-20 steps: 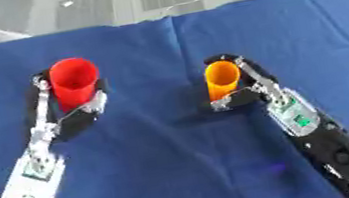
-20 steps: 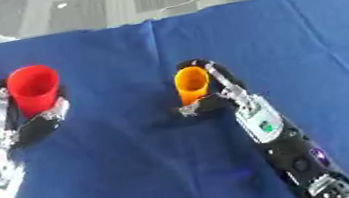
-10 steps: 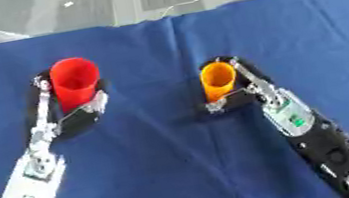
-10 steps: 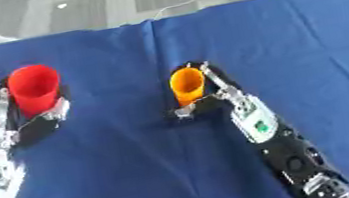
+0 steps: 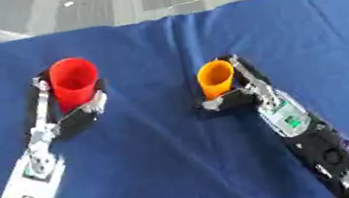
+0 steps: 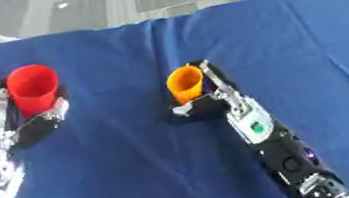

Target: Pour the contents of one cup into another cup.

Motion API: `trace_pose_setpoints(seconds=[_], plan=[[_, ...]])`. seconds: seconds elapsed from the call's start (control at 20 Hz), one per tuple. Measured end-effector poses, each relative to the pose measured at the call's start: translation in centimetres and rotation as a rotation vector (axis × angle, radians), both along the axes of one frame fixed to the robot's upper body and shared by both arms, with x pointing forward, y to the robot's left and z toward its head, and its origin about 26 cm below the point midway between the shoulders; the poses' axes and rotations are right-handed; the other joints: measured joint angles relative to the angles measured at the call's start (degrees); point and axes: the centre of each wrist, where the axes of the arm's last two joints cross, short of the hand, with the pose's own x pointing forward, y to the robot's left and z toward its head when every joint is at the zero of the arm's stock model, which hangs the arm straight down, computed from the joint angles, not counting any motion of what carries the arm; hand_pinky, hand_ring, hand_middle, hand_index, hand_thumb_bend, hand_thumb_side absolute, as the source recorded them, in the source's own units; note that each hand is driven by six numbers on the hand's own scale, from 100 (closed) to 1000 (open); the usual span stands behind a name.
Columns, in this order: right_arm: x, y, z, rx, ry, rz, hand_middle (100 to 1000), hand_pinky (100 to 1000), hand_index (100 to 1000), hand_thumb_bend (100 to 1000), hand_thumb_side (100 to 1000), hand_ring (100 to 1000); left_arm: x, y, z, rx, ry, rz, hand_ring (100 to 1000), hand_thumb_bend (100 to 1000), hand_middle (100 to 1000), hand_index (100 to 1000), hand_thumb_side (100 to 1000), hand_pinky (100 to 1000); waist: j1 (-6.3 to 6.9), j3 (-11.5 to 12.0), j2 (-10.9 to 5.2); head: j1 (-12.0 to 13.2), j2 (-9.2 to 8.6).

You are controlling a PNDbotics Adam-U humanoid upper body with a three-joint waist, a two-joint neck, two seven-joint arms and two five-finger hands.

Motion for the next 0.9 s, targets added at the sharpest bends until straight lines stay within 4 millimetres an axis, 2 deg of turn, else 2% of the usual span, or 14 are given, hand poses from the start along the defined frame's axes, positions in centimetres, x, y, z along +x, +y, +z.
trace_pose_setpoints(seconds=[0.45,0.9], plan=[[0.0,-0.2,1.3,0.066,-0.028,-0.049,116,573,393,633,100,267,-0.2,0.3,-0.3,-0.013,0.015,0.009,370,100,435,657,251,589,-0.15,-0.3,0.0,0.0,-0.01],[0.7,-2.3,4.0,0.056,-0.092,-0.078,121,576,398,646,100,270,-0.6,0.5,-1.0,-0.006,0.041,0.004,370,100,434,657,258,590,-1.28,-1.0,-0.16,0.4,-0.02]])
